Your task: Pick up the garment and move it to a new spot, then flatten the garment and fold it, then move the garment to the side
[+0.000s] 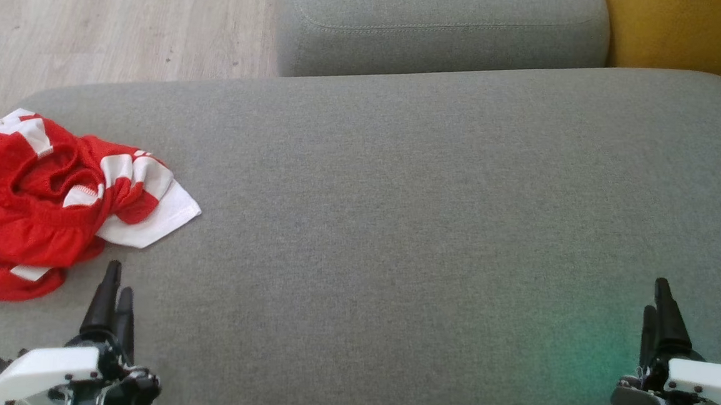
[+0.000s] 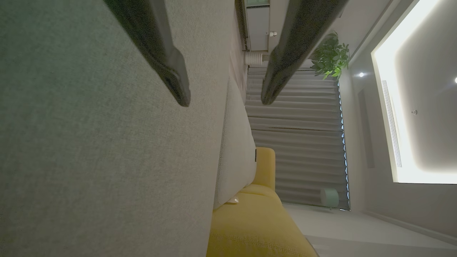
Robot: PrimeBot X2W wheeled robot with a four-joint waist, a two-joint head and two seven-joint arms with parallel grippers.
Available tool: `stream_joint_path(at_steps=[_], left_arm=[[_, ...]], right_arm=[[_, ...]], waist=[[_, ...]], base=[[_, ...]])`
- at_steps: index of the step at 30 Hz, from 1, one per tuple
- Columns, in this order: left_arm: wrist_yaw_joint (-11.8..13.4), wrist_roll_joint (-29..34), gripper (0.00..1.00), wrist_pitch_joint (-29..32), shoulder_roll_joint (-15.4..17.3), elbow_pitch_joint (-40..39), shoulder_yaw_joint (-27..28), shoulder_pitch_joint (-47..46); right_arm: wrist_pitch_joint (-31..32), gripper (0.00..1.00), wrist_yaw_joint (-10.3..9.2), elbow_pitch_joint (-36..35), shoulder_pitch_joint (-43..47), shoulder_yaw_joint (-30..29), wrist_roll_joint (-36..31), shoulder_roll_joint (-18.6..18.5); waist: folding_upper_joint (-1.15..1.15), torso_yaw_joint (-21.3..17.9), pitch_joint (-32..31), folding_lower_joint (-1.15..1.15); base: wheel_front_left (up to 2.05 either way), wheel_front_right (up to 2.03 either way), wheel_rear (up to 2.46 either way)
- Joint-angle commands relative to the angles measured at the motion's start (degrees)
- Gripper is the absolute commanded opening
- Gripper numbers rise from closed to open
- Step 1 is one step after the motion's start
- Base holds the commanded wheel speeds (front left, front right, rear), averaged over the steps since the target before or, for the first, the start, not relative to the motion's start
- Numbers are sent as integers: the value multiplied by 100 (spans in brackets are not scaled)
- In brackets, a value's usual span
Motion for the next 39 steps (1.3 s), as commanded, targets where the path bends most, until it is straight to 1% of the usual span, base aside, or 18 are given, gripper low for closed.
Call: stream_joint_path(at_steps=[1, 12, 19, 26, 35, 39], left_arm=[[13, 125, 100, -75, 65, -257, 128, -316], [204, 853, 100, -259, 73, -795, 221, -401], [384, 1503, 100, -377, 77, -1262, 98, -431], [531, 2363, 100, -494, 82, -1560, -215, -385], [636, 3604, 100, -644, 88, -1761, -714, -380], [754, 4078, 100, -711, 101, -1828, -901, -381]], right_arm=[[-70, 100, 20, -238, -288, -11, -192, -41], [-256, 100, 29, -686, -389, 4, -1542, -45], [-375, 100, 34, -1073, -384, 229, -2582, -48], [-493, 100, 39, -1225, -374, 339, -3280, -50], [-645, 100, 46, -1206, -333, 505, -4052, -54], [-712, 100, 49, -1241, -352, 576, -4430, -55]], waist=[[0, 5, 3, 0], [0, 22, 29, 0], [0, 40, 46, 0], [0, 44, 64, 0], [0, 52, 69, 0], [0, 49, 73, 0]], base=[[0, 0, 0], [0, 0, 0], [0, 0, 0], [0, 0, 0], [0, 0, 0], [0, 0, 0]])
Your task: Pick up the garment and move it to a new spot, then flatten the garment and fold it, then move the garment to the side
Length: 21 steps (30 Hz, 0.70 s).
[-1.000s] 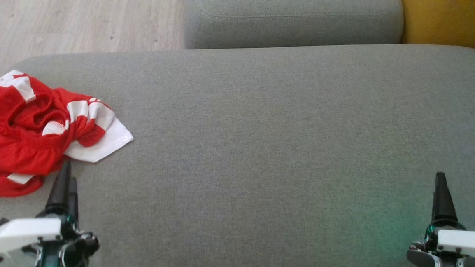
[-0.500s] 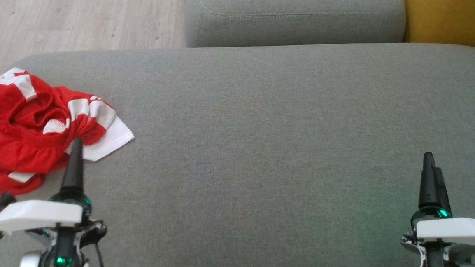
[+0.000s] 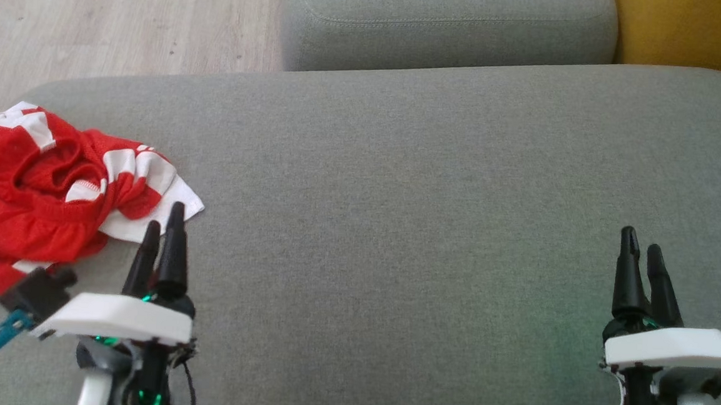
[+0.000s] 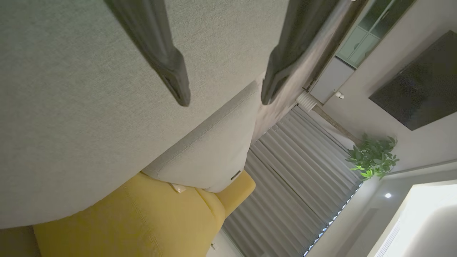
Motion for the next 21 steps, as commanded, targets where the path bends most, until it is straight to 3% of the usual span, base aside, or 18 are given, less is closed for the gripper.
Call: stream_joint_path(at_steps=[1, 7, 21], left_arm=[[83, 399, 100, -98, 136, -272, -83, -284], [361, 878, 100, -182, 272, -290, -438, -320], [1379, 2059, 100, -432, 864, -165, -1617, -565]], right_arm=[[-110, 100, 48, -278, -310, 77, -356, -52], [-195, 100, 51, -271, -303, 94, -717, -53], [-448, 100, 63, -318, -299, 438, -2025, -59]], waist=[[0, 3, 3, 0], [0, 27, 4, 0], [0, 55, 1, 0]], base=[[0, 0, 0], [0, 0, 0], [0, 0, 0]])
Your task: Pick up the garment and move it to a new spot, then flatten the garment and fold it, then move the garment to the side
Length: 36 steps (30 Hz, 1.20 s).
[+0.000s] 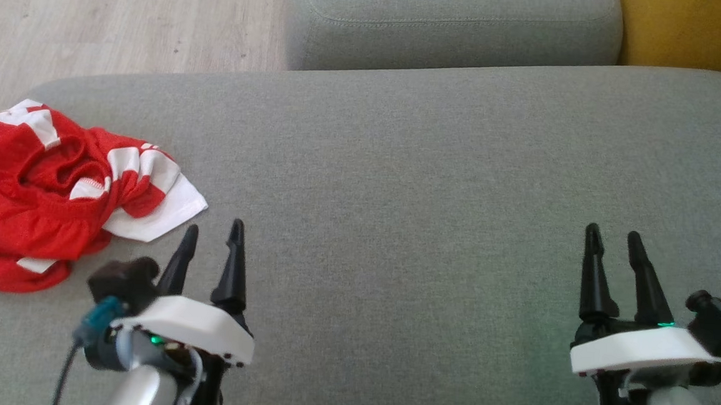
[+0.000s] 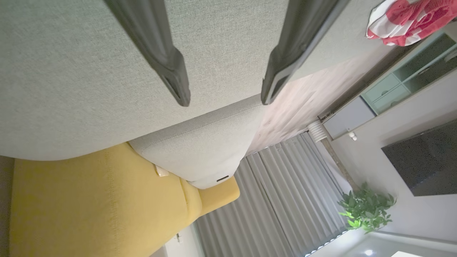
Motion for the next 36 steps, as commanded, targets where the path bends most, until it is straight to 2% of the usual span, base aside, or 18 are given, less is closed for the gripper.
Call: stream_joint_path(at_steps=[1, 8, 18, 24, 27, 30, 32, 34, 36], left_arm=[[127, 252, 100, -91, 149, -187, -40, -354], [582, 682, 100, -208, 333, -298, -507, -475], [806, 1313, 100, -376, 589, -101, -1142, -616], [1167, 1668, 100, -476, 621, -294, -1330, -702], [1262, 1705, 100, -510, 605, -410, -1332, -685], [1253, 1659, 100, -560, 530, -622, -1279, -616], [1143, 1439, 100, -593, 374, -739, -1086, -475], [954, 1283, 100, -627, 186, -843, -780, -325], [657, 1226, 100, -660, 12, -846, -492, -171]], right_arm=[[-94, 100, 60, -240, -299, 138, -283, -49], [-213, 100, 65, -284, -309, 229, -852, -52], [-382, 100, 73, -256, -349, 386, -1706, -55], [-483, 100, 77, -317, -356, 388, -2057, -58], [-517, 100, 78, -327, -351, 426, -2076, -58], [-567, 100, 81, -318, -328, 481, -1968, -59], [-601, 100, 82, -267, -291, 514, -1768, -60], [-635, 100, 84, -214, -265, 516, -1587, -61], [-669, 100, 85, -157, -232, 519, -1448, -62]], waist=[[0, 7, -8, 0], [0, 30, -19, 0], [0, 46, -28, 0], [0, 74, -31, 0], [0, 85, -35, 0], [0, 104, -41, 0], [0, 116, -47, 0], [0, 128, -49, 0], [0, 140, -54, 0]], base=[[0, 0, 0], [0, 0, 0], [0, 0, 0], [0, 0, 0], [0, 0, 0], [0, 0, 0], [0, 0, 0], [0, 0, 0], [0, 0, 0]])
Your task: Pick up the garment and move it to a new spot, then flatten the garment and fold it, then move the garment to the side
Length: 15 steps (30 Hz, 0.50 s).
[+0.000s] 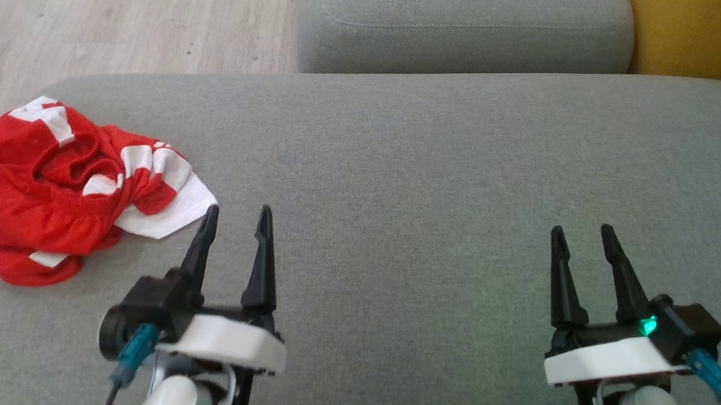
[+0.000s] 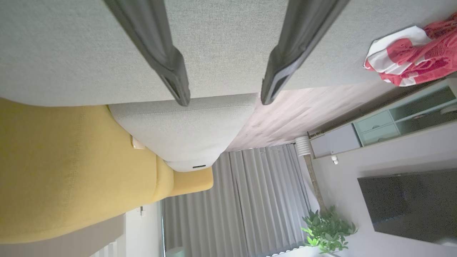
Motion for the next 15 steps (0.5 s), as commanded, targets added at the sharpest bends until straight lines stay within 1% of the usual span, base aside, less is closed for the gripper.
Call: stream_joint_path(at_steps=[1, 3, 4, 6, 8, 9, 12, 15], left_arm=[[-155, 53, 100, -72, -45, -166, 261, -96], [-654, -6, 100, -105, -198, -4, 415, 44], [-882, -38, 100, -122, -272, 99, 501, 118], [-1124, 50, 100, -156, -399, 264, 757, 201], [-1291, 287, 100, -189, -477, 367, 922, 237], [-1326, 407, 100, -206, -508, 409, 996, 254], [-1515, 462, 100, -220, -570, 561, 1155, 283], [-1602, 564, 100, -220, -592, 666, 1252, 267]], right_arm=[[-91, 100, 39, -148, -214, 113, 43, -45], [-125, 100, 40, -67, -187, 95, 76, -46], [-142, 100, 41, 6, -162, 92, 197, -47], [-176, 100, 42, 83, -176, 109, 203, -47], [-210, 100, 44, 97, -200, 145, 108, -48], [-227, 100, 45, 94, -206, 151, 72, -48], [-241, 100, 45, 114, -212, 133, 59, -49], [-241, 100, 45, 135, -211, 120, 89, -49]], waist=[[0, 6, -6, 0], [0, 18, -13, 0], [0, 23, -18, 0], [0, 26, -20, 0], [0, 18, -21, 0], [0, 13, -20, 0], [0, -4, -21, 0], [0, -9, -24, 0]], base=[[0, 0, 0], [0, 0, 0], [0, 0, 0], [0, 0, 0], [0, 0, 0], [0, 0, 0], [0, 0, 0], [0, 0, 0]])
